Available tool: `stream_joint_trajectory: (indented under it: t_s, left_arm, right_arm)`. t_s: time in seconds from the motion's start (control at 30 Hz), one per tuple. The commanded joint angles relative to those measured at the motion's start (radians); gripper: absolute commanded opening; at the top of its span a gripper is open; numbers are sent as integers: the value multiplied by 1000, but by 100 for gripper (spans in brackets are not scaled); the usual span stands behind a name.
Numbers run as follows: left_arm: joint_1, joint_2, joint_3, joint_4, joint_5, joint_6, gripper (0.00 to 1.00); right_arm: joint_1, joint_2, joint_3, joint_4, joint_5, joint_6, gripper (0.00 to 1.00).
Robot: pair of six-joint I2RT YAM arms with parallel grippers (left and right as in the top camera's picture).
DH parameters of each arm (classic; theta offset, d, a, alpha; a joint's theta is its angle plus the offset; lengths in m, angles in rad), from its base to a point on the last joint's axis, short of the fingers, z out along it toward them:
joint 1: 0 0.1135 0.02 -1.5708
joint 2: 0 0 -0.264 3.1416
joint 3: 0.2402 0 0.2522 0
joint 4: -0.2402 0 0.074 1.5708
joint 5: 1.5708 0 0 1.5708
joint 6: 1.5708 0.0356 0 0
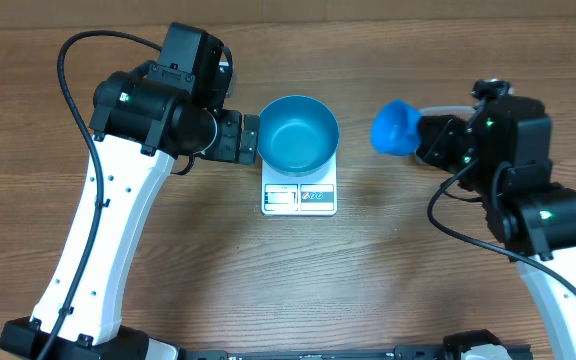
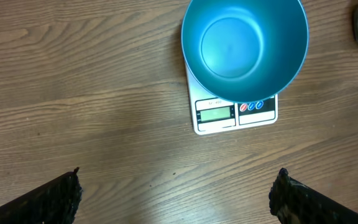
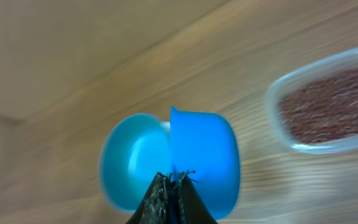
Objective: Scoop item into bowl and weigh 150g on scale
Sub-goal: 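Carry the blue scoop with the right gripper to the bean tub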
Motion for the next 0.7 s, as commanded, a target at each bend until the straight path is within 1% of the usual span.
stream_joint_trajectory:
  t_s: [0.0, 0.1, 0.2, 0.23, 0.33, 0.4, 0.5, 0.67]
  left_arm:
    - [3, -16, 11, 4, -12, 23, 100]
    - [3, -15, 11, 4, -12, 23, 100]
    - [3, -15, 11, 4, -12, 23, 100]
    - [3, -15, 11, 4, -12, 23, 100]
    - [3, -15, 11, 3, -12, 23, 100]
    - [3, -15, 11, 4, -12, 23, 100]
    - [3, -15, 11, 3, -12, 23, 100]
    - [3, -15, 11, 4, -12, 23, 100]
  right_arm:
    - [-7, 18, 122, -69, 215, -97, 4]
    - [-7, 95, 243, -175, 307, -170, 4]
    - [-7, 179, 345, -258, 381, -207, 4]
    - [-7, 240, 407, -299, 419, -231, 4]
    - [-7, 326, 482, -346, 490, -261, 4]
    - [-7, 389, 521, -364, 559, -280, 4]
    - [-7, 441, 525, -351, 630, -310, 4]
    - [-6, 509, 525, -349, 698, -357, 4]
